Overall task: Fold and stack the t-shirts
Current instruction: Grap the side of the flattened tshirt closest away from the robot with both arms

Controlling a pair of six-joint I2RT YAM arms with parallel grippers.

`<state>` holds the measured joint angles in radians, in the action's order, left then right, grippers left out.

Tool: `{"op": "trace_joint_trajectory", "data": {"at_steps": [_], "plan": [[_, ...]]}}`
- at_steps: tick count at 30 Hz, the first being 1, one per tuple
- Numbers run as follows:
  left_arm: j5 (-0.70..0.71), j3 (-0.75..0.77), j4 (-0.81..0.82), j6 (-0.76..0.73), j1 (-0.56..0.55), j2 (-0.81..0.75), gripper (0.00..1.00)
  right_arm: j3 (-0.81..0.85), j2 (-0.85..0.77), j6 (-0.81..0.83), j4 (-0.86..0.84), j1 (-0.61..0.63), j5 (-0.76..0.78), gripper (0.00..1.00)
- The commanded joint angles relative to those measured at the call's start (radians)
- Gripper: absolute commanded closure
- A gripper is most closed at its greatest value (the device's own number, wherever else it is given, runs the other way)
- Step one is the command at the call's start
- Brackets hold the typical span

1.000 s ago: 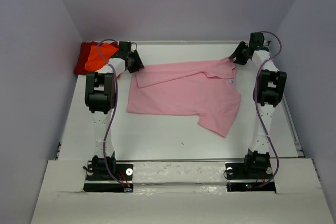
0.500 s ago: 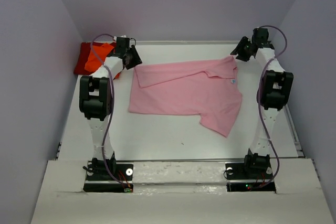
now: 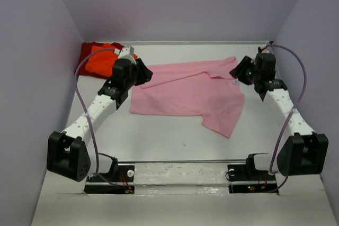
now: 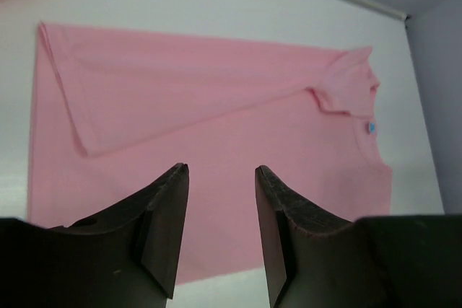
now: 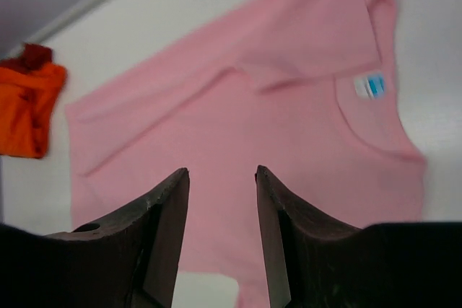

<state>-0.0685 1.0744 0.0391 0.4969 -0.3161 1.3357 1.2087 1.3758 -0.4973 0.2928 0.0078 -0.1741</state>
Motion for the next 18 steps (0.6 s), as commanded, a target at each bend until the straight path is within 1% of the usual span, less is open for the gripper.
{"op": "trace_joint_trajectory", "data": {"at_steps": [1, 2, 3, 4, 5, 6, 7, 8, 9, 10, 11, 13, 14, 15, 16, 17, 18], "plan": [[0.007, -0.219, 0.090, 0.051, -0.037, -0.087, 0.48, -0.272, -0.163, -0.099, 0.035, 0.087, 0.064, 0.53], [0.013, -0.241, 0.097, 0.052, -0.046, -0.099, 0.48, -0.328, -0.214, -0.124, 0.042, 0.115, 0.077, 0.53], [0.021, -0.257, 0.097, 0.042, -0.067, -0.108, 0.48, -0.431, -0.310, -0.176, 0.052, 0.145, 0.126, 0.54], [0.033, -0.287, 0.094, 0.042, -0.077, -0.127, 0.48, -0.475, -0.358, -0.205, 0.099, 0.206, 0.165, 0.55], [0.038, -0.306, 0.096, 0.048, -0.084, -0.136, 0.48, -0.515, -0.441, -0.230, 0.120, 0.240, 0.214, 0.56], [0.044, -0.339, 0.100, 0.052, -0.098, -0.162, 0.48, -0.570, -0.473, -0.275, 0.193, 0.286, 0.282, 0.56], [0.055, -0.340, 0.105, 0.052, -0.109, -0.162, 0.48, -0.589, -0.501, -0.296, 0.193, 0.287, 0.306, 0.57], [0.058, -0.364, 0.104, 0.048, -0.115, -0.184, 0.48, -0.604, -0.524, -0.303, 0.247, 0.319, 0.312, 0.56], [0.100, -0.378, 0.101, 0.045, -0.129, -0.197, 0.48, -0.624, -0.559, -0.349, 0.281, 0.334, 0.323, 0.56], [0.117, -0.390, 0.100, 0.045, -0.135, -0.210, 0.48, -0.635, -0.575, -0.369, 0.323, 0.351, 0.320, 0.56], [0.122, -0.410, 0.100, 0.048, -0.138, -0.228, 0.48, -0.644, -0.592, -0.421, 0.345, 0.394, 0.324, 0.56], [0.131, -0.416, 0.096, 0.046, -0.140, -0.231, 0.48, -0.664, -0.587, -0.449, 0.377, 0.449, 0.349, 0.57], [0.128, -0.416, 0.091, 0.045, -0.141, -0.228, 0.48, -0.664, -0.571, -0.464, 0.391, 0.509, 0.375, 0.57], [0.130, -0.416, 0.087, 0.043, -0.143, -0.225, 0.48, -0.663, -0.549, -0.458, 0.390, 0.543, 0.415, 0.57], [0.127, -0.415, 0.087, 0.043, -0.143, -0.222, 0.48, -0.652, -0.481, -0.458, 0.407, 0.576, 0.454, 0.57], [0.122, -0.416, 0.093, 0.048, -0.143, -0.219, 0.48, -0.608, -0.437, -0.458, 0.410, 0.624, 0.491, 0.57], [0.115, -0.418, 0.097, 0.049, -0.144, -0.219, 0.47, -0.577, -0.388, -0.449, 0.416, 0.714, 0.545, 0.57]]}}
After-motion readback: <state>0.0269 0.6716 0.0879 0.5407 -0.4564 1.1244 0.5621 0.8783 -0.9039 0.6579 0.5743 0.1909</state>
